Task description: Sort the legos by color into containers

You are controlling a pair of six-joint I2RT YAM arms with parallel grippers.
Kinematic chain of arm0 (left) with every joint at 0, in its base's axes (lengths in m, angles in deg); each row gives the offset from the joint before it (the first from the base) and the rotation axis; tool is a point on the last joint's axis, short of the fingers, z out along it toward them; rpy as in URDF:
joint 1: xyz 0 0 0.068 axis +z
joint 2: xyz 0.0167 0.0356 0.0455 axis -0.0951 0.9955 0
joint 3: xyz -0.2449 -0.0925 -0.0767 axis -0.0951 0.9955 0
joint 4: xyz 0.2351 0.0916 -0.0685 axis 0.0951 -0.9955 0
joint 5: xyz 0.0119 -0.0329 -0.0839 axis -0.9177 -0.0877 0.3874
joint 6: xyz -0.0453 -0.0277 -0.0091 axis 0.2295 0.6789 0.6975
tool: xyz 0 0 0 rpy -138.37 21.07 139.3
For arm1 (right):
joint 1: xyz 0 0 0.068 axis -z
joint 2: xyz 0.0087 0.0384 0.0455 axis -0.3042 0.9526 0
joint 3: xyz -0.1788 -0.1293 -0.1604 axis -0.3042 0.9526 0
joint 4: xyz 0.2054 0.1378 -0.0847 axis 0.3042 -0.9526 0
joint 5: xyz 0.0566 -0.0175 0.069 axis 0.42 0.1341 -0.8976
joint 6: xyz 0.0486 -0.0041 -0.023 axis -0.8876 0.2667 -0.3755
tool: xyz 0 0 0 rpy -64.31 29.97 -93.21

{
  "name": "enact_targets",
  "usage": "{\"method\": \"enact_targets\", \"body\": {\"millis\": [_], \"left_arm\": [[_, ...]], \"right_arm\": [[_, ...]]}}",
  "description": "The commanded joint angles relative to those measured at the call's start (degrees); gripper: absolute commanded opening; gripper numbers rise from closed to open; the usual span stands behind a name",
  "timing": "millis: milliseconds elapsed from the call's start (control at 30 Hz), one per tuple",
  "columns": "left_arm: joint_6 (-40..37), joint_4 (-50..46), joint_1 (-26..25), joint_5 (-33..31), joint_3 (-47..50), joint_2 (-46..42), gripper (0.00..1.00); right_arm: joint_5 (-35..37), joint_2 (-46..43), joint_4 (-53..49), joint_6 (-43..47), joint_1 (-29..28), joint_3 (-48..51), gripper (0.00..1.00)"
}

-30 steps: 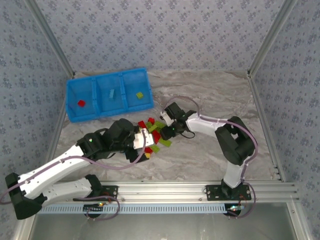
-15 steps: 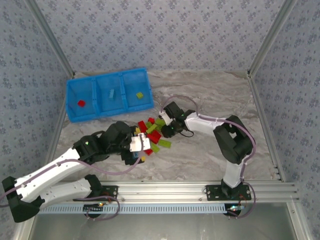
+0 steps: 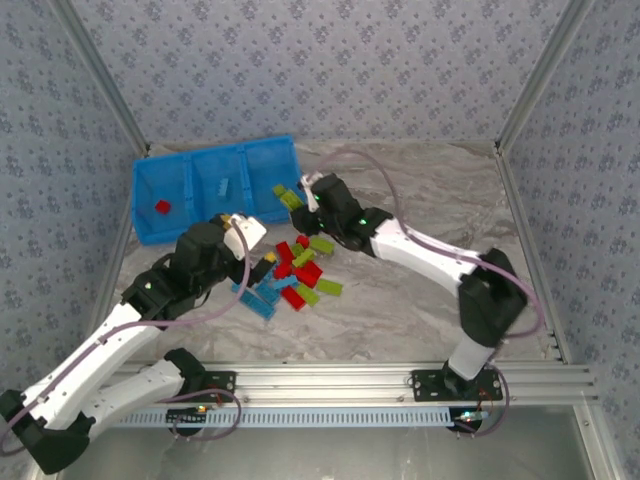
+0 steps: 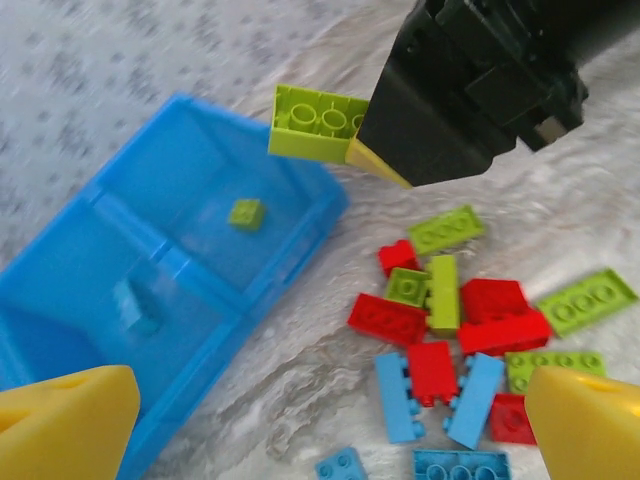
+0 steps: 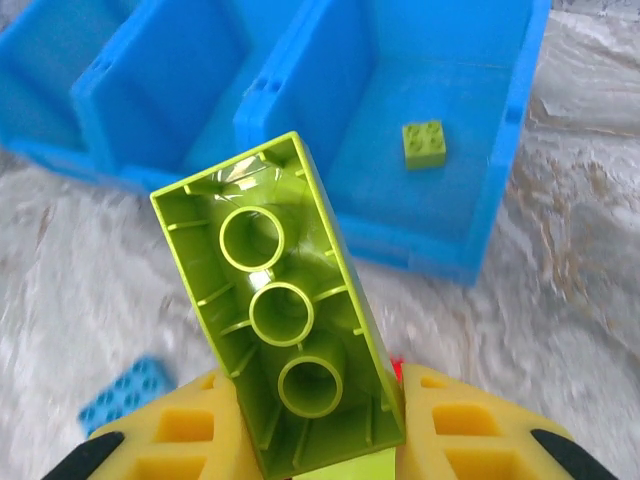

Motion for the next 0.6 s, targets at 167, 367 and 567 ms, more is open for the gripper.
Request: {"method": "enact_targets", "body": {"millis": [167,367,567], "left_arm": [[11.0,0.2,6.7,-4.2,-2.5,2.8,0.99],[15.7,1.6,10.6,-2.2,-1.5,5.0,0.99],[19.0,3.7,13.7,1.3,0.5,8.8,0.99]], "right_arm": [[5.3,24.5,-9.3,-6.7,2.7,-28.8,0.3],[4.7,31.8,-17.0,-5.9,2.7,-40.3,0.44],[3.6,28.7,-18.3,-4.4,2.8,-38.2,0.49]]}}
